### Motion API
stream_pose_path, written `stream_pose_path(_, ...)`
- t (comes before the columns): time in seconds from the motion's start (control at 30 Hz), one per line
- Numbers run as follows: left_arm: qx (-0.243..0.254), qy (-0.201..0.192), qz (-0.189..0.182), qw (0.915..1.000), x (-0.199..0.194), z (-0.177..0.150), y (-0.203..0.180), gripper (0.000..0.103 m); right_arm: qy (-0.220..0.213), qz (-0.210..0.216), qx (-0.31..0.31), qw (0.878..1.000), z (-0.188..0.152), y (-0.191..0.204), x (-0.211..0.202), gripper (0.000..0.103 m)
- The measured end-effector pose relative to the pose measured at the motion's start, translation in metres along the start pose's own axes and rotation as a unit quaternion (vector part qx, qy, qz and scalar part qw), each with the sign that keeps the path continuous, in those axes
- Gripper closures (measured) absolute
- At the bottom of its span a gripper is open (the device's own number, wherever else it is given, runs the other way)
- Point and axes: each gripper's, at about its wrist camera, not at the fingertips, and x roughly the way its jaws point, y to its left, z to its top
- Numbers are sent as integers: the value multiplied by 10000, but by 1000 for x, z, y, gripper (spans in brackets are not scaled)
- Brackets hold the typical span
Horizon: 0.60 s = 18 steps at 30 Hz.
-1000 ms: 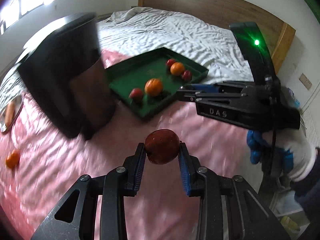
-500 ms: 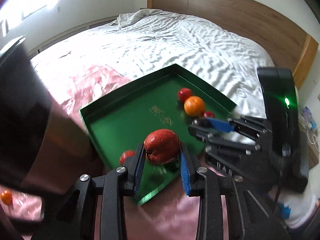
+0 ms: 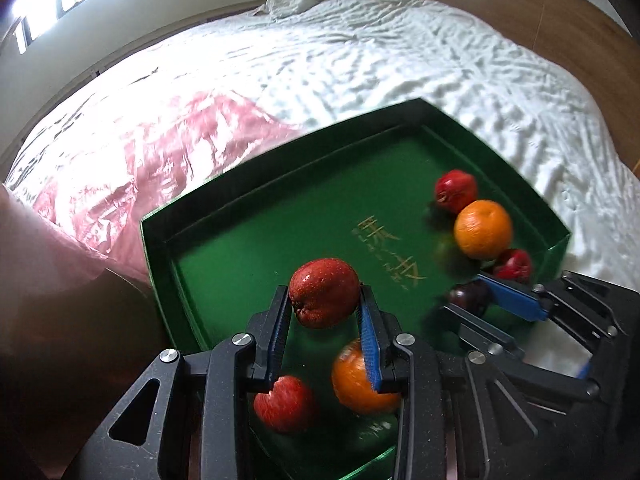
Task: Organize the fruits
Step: 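Open the left tool to drop the apple while the right tool releases the plum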
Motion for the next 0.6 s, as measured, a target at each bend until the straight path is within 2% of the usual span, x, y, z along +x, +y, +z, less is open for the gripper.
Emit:
stream_pose_path(0.2,-127,43,-126,9998,9,-1,4,74,16,-64,-16,10000,-3,-1,4,46)
stream_pose_path(0.47,-132,21,-136,9998,0,-1,3,73,-44,-102,108,9999,-3,-4,-4,45)
stream_pose_path(0.5,-120,-20,-143,9998,-4,-1,1,70,-77,-115,130,9998,-3,-5,-7,41)
stream_pose_path(0.53,-105,-53,-156,9998,-9,-1,0,64,-102,-125,146,9998,-2,-6,-11,31)
stream_pose_path(0.6,-67,-129,-147,9998,-17,-2,-5,57,-145,-173,143,9996,-3,-6,-18,19)
